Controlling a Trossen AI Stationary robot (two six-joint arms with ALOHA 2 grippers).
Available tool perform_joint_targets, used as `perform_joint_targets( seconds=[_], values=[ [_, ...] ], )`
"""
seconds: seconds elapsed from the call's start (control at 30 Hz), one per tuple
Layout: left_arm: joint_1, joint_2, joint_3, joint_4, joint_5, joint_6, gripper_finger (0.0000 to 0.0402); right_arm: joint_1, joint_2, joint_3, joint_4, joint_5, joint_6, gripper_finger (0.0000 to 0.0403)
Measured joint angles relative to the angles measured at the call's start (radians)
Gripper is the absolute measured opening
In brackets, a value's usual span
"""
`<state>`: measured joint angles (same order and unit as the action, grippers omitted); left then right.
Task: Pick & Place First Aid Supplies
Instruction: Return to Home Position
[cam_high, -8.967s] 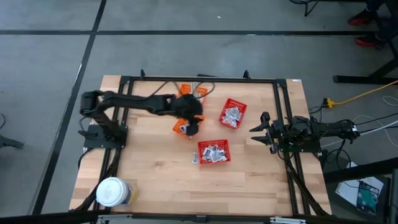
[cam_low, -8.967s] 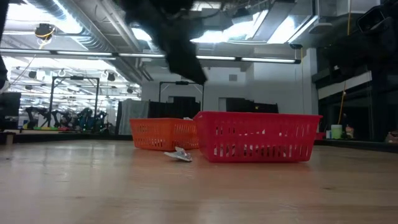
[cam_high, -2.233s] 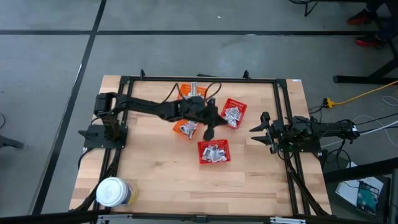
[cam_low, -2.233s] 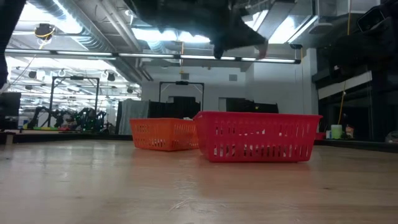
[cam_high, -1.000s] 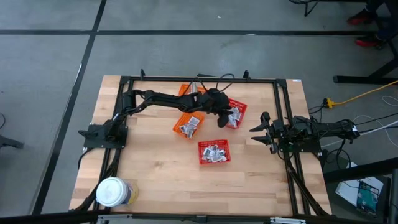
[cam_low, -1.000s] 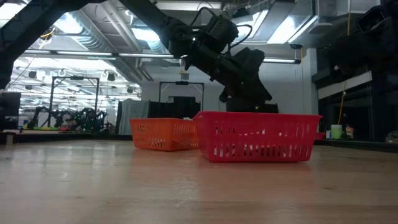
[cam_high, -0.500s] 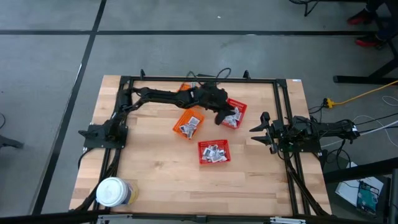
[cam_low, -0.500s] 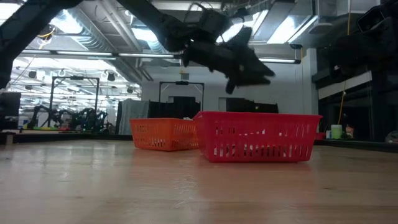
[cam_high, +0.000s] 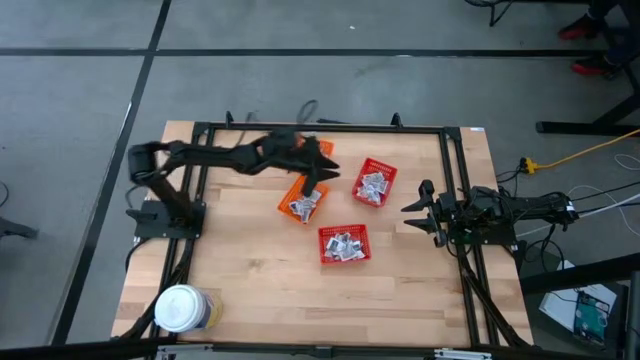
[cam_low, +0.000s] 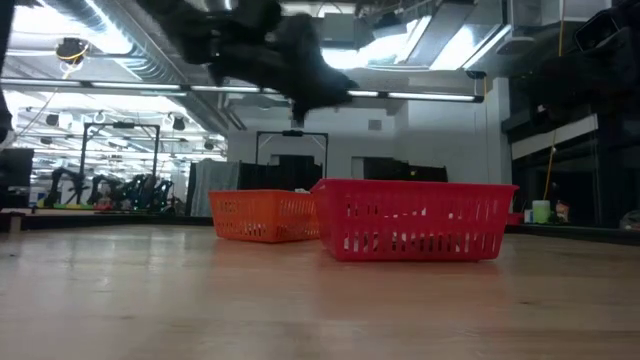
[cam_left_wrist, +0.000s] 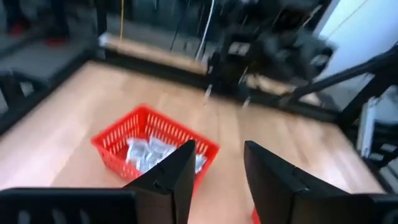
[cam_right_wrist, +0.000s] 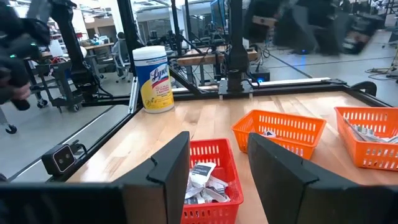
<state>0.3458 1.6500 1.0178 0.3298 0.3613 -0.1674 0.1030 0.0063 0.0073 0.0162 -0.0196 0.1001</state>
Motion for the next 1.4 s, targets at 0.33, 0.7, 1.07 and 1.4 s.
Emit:
perform_joint_targets(
  seconds=[0.33,0.7,1.07,1.4],
  values=[
    [0.034,-0.308,-0.495,0.534,0.017,-0.145,0.0129,0.0,0.0,0.0,0.0,0.0,0.0,0.0163],
    [0.067,-0.466,-0.794,0.803,0.007,-0.24,0.013,0.0,0.0,0.0,0.0,0.0,0.0,0.0163],
    [0.139,-0.655,-0.935,0.826,0.026,-0.267,0.0128,0.0,0.0,0.0,0.0,0.0,0.0,0.0163],
    [0.199,-0.788,-1.01,0.776,0.026,-0.288,0.0128,0.0,0.0,0.0,0.0,0.0,0.0,0.0163]
  ],
)
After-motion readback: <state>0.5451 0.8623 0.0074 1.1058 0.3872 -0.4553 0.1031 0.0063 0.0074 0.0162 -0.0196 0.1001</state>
